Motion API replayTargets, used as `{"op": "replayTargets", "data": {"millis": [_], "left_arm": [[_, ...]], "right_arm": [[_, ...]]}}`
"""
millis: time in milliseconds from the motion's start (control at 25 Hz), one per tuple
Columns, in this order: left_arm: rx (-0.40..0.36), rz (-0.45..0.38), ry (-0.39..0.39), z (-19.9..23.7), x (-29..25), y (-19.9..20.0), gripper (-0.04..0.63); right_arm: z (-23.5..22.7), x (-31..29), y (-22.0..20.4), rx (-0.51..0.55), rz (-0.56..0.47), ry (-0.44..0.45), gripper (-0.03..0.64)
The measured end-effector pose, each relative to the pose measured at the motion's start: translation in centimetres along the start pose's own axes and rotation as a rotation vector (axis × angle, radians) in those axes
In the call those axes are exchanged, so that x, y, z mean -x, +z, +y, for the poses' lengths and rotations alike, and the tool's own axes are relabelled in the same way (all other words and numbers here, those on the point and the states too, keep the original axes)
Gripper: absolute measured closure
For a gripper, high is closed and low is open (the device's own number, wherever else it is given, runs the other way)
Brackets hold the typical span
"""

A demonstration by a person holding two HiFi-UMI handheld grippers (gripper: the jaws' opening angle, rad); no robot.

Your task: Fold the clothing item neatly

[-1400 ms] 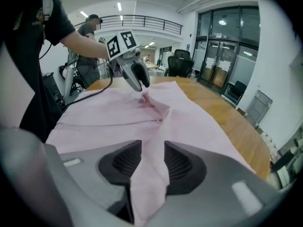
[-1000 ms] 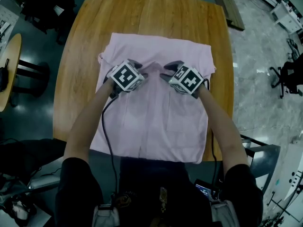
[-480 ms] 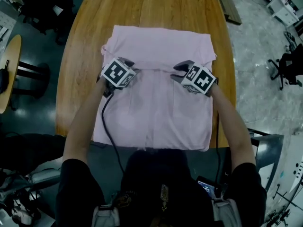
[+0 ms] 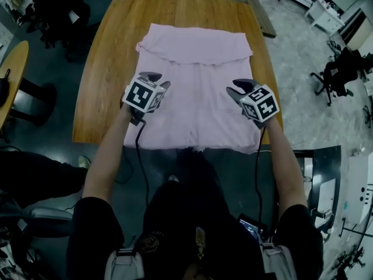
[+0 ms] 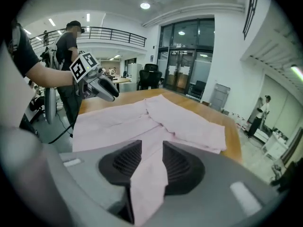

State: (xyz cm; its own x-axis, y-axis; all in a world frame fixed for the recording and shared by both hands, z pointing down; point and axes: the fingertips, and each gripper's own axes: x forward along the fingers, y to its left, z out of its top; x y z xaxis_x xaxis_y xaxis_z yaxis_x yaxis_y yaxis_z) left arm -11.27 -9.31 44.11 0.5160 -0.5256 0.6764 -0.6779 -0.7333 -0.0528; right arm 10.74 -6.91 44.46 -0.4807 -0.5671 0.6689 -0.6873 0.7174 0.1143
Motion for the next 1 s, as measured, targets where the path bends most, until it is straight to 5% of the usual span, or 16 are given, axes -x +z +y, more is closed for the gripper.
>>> {"op": "replayTargets", "data": {"millis": [240, 600, 800, 1000], "left_arm": [[0.053, -0.02, 0.092, -2.2, 5.5, -7.1, 0.443], [0.219, -0.03, 0.265, -4.3, 11.2, -18.3, 0.443], [0.319, 0.022, 0.379, -5.0, 13.1, -24.4, 0.443], [0.427, 0.053, 0.395, -4.7, 12.8, -28.5, 0.42]], "right_arm": [[5.0, 5.5, -3.2, -0.079, -0.038, -0.092, 0.48], [11.7, 7.9, -11.9, -0.219, 0.005, -0.076, 0.48], [13.1, 8.9, -17.2, -0.298, 0.006, -0.077, 0.48], [12.4, 10.5, -21.7, -0.365, 0.013, -0.125, 0.469]]}}
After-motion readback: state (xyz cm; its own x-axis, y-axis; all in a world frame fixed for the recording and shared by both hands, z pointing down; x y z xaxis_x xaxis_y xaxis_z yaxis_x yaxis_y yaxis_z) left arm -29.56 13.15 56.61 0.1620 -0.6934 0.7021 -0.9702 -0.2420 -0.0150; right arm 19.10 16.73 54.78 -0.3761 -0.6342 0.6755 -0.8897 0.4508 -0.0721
